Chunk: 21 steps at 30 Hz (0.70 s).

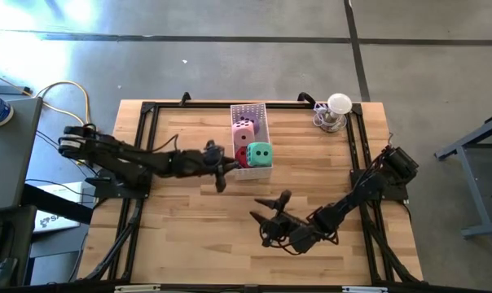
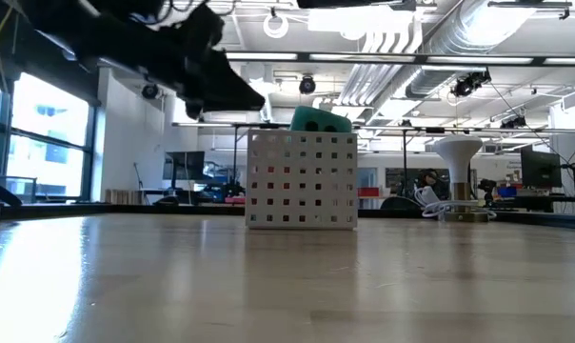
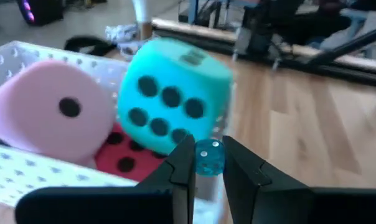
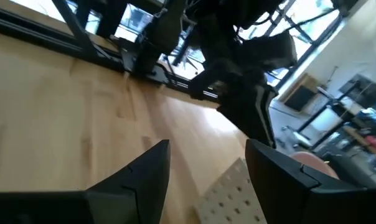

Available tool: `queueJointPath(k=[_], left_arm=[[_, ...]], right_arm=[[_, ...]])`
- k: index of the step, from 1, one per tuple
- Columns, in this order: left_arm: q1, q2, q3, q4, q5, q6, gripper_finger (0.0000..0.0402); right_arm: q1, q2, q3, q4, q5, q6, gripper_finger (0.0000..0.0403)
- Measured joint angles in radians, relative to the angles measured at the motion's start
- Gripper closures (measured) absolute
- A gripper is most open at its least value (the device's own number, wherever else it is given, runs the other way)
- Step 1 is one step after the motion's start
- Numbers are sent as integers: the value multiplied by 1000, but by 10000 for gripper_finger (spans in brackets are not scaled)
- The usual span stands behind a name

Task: Pick & Place Dice
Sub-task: Put the small light blue die into the bin

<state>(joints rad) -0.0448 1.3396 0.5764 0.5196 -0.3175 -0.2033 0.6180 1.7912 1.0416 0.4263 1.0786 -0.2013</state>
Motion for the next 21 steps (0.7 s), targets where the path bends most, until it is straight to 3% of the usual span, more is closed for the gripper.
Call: queueJointPath(k=[3, 9, 16, 21], left_arm=[[56, 32, 34, -3, 50, 12, 356], [119, 68, 50, 3, 54, 16, 354], [137, 117, 54, 61, 55, 53, 282], [137, 177, 57, 148, 57, 60, 267]], right_arm=[[-6, 0, 0, -5, 1, -21, 202], [-27, 0, 0, -30, 0, -49, 202], [-52, 0, 0, -49, -3, -83, 202], [-59, 0, 0, -65, -4, -83, 202]])
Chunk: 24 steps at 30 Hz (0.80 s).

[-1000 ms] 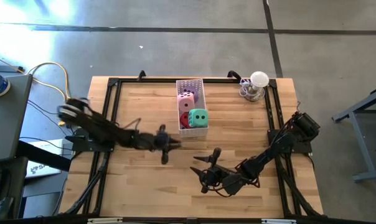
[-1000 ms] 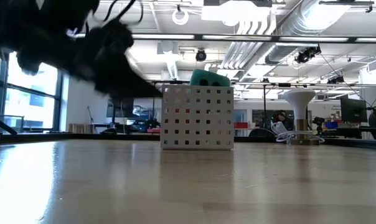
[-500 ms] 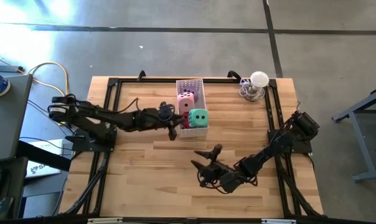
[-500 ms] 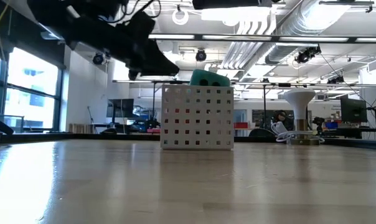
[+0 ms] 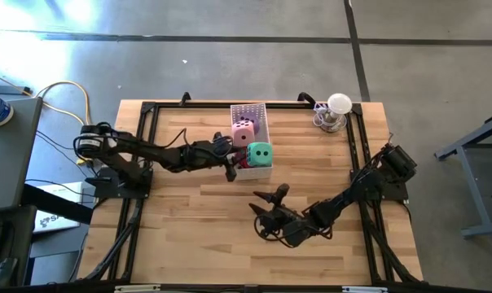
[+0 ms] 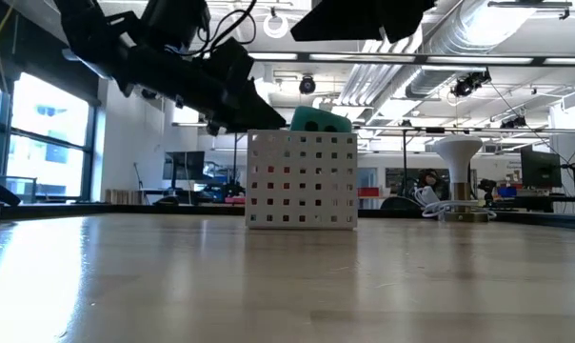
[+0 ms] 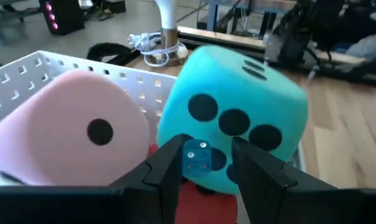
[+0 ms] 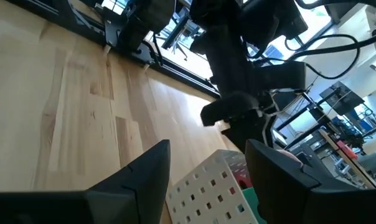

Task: Pick & Place Dice
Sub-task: Put the small light blue die into the bin

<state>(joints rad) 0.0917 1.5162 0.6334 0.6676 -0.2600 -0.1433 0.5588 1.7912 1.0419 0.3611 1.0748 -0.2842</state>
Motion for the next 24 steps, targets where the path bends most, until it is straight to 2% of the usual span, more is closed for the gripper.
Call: queueJointPath(k=[9, 14, 18, 24], left_arm=[[-25, 29, -2, 16, -5, 113, 264], [-61, 29, -2, 17, -67, 219, 263], [-78, 32, 0, 18, -79, 256, 263], [-78, 32, 1, -4, -6, 213, 263]], right_arm=[[-3, 0, 0, -23, 0, 25, 202], [-3, 0, 0, -23, 0, 25, 202], [-3, 0, 0, -22, 0, 25, 202], [-3, 0, 0, -22, -3, 28, 202]])
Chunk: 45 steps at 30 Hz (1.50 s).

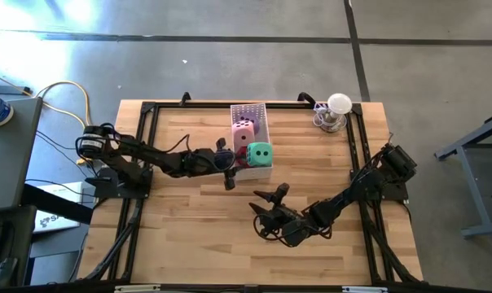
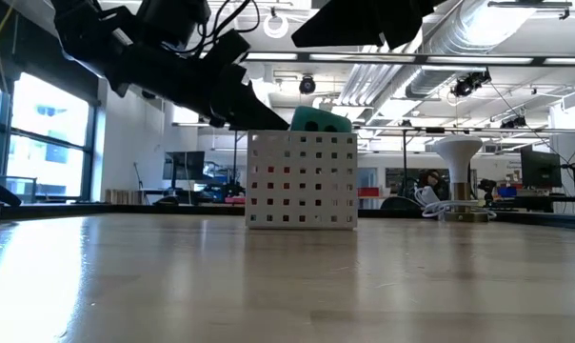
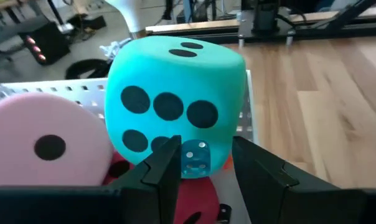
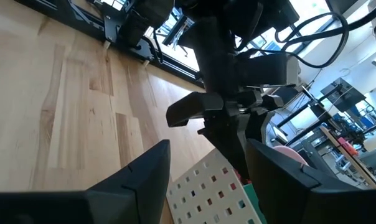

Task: Pick & Place Dice
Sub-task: Put the small light blue die into the bin, then return to Home Position

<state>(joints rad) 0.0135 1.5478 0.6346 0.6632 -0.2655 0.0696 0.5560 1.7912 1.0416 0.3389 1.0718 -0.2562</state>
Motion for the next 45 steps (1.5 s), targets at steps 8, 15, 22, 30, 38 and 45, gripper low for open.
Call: queueJointPath(k=[8, 15, 22, 30, 38, 45], left_arm=[[-5, 0, 0, -2, 29, -14, 263], [-31, -2, -4, -17, 97, 14, 263], [-54, -2, -4, -20, 41, 80, 263], [-31, -2, -3, -38, -9, 94, 263], [-33, -4, 0, -56, -51, 87, 263], [-103, -23, -3, 36, -149, 242, 263]], right_arm=[[0, 0, 0, -10, 0, 1, 202], [0, 0, 0, -24, 0, 1, 202], [-2, 0, 0, -46, 0, 27, 202], [-2, 0, 0, -46, -5, 40, 202], [-2, 0, 0, -46, -8, 45, 202], [-2, 0, 0, -43, 23, 14, 202]])
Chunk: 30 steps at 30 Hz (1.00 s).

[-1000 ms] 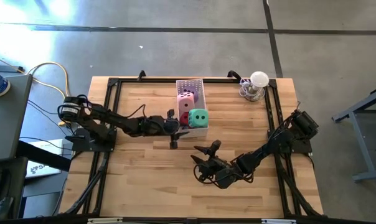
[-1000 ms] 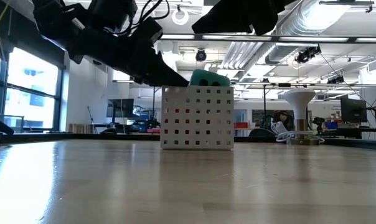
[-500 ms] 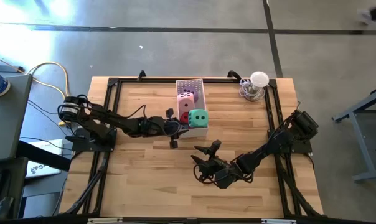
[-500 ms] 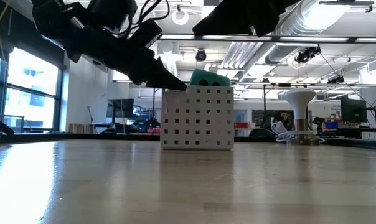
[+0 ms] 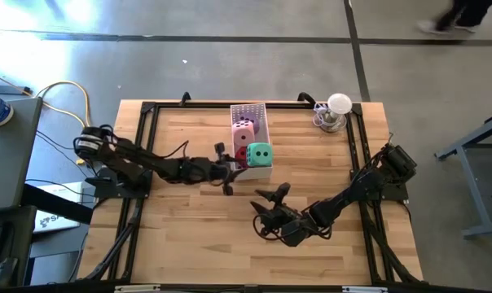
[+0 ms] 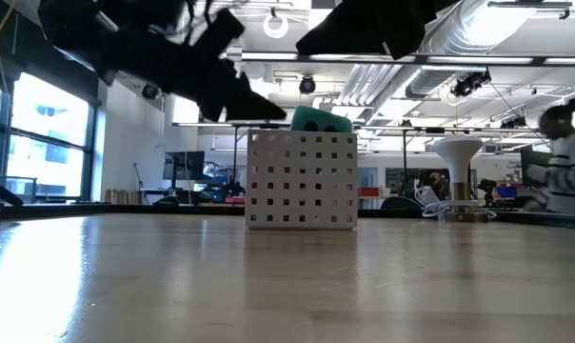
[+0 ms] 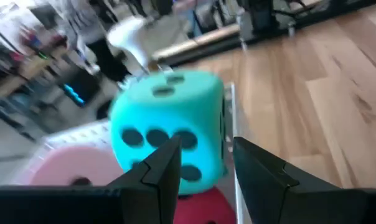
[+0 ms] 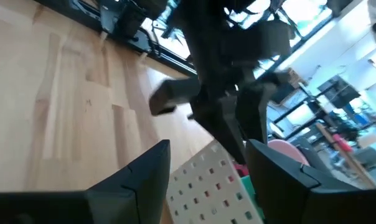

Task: Pick & Place Dice
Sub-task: Return to Home Position

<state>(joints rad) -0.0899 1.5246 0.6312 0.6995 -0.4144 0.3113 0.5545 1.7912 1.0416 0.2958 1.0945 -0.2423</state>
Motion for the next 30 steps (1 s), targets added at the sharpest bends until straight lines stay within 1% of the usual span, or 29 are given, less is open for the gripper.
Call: queueJointPath(k=[3, 6, 9, 12, 13, 17, 19, 23, 26, 28, 30], left_arm=[[-56, -38, 1, -27, -91, 32, 264], [-101, -90, 1, -89, -131, 79, 267], [-141, -140, 1, -194, -204, 75, 283], [-170, -205, 1, -316, -278, 36, 318], [-174, -231, 1, -361, -293, 10, 333], [-174, -328, 1, -503, -318, -142, 389], [-165, -377, 1, -570, -321, -185, 397], [-131, -481, 1, -689, -320, -248, 401], [-94, -559, 1, -828, -320, -257, 401], [-59, -614, 1, -928, -316, -267, 401], [-22, -665, 1, -1032, -306, -319, 401]], right_arm=[[9, -23, -1, -8, 33, -15, 208], [14, -73, 0, -44, 22, 4, 237], [17, -140, 0, -145, -5, 85, 294], [16, -221, 0, -304, -47, 192, 372], [16, -247, 0, -365, -63, 227, 386], [4, -337, 0, -588, -149, 384, 399], [-1, -382, 0, -716, -188, 454, 401], [-7, -479, -16, -904, -184, 585, 401], [-6, -585, -88, -942, -187, 638, 402], [-6, -671, -165, -931, -201, 671, 401], [-6, -761, -263, -892, -207, 706, 401]])
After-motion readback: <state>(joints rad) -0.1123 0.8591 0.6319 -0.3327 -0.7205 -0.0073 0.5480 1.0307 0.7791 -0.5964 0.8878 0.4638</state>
